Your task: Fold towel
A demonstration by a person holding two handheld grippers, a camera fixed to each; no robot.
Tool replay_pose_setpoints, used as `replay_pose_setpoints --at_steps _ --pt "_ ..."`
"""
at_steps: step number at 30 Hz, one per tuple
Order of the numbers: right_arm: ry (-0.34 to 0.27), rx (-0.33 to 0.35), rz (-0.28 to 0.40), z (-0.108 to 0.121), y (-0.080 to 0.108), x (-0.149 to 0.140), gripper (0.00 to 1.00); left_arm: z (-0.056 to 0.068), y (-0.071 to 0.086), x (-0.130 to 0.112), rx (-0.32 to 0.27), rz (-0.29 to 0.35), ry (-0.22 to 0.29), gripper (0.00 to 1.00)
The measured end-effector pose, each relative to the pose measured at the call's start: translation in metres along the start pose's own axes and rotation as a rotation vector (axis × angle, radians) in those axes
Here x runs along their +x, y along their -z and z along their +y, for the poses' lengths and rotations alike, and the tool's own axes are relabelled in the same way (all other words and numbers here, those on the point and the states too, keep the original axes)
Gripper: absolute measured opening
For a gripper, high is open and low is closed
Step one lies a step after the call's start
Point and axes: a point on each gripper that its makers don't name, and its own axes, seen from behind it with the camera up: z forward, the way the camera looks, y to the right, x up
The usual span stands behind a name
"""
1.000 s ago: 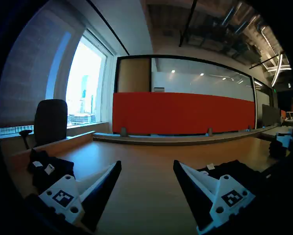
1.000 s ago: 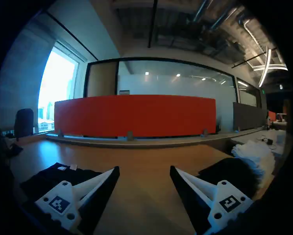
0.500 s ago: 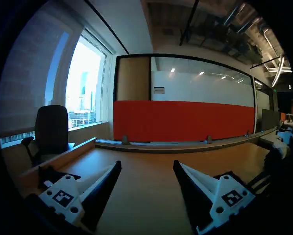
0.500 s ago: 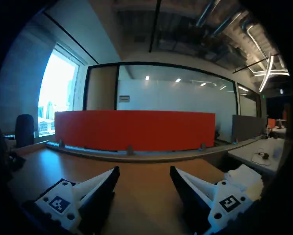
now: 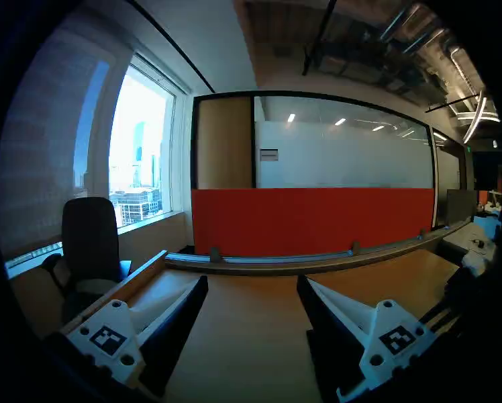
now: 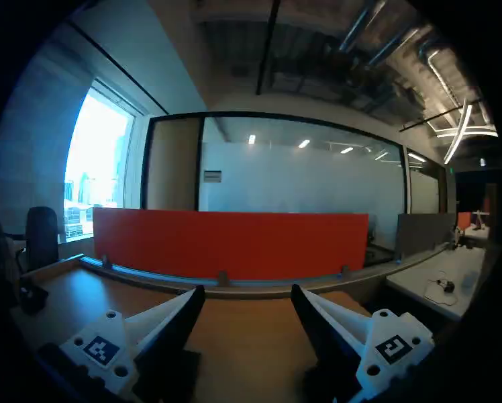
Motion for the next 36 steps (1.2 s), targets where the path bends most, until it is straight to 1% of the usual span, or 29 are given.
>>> replay_pose_setpoints --at_steps 3,6,9,15,21,27,30,36 --pt "0.0 0.001 -0.009 -0.001 -0.002 0.007 1.0 0.0 -0.001 0.009 -0.006 -0.005 -0.007 0.98" --pt "0.011 0.011 -0.02 -0.003 -0.003 0.011 1.0 0.002 -0.002 0.014 -0.019 -0.015 -0.017 0.98" --pt "0.028 0.034 -0.033 -0.008 -0.005 0.013 1.0 0.006 -0.004 0.017 -0.043 -0.03 -0.035 0.98" --pt "0.08 0.112 -0.071 -0.022 -0.005 0.017 1.0 0.017 -0.006 0.022 -0.098 -0.06 -0.074 0.98" --pt "0.123 0.221 -0.122 -0.041 -0.003 0.019 1.0 0.033 -0.004 0.023 -0.178 -0.1 -0.083 0.98" --pt "0.172 0.327 -0.179 -0.061 0.001 0.013 1.0 0.05 0.0 0.017 -0.264 -0.152 -0.114 0.98" --pt "0.187 0.362 -0.197 -0.067 0.002 0.013 1.0 0.057 0.002 0.014 -0.295 -0.17 -0.121 0.98" --pt "0.186 0.392 -0.215 -0.072 0.001 0.012 1.0 0.064 0.003 0.011 -0.324 -0.191 -0.127 0.98"
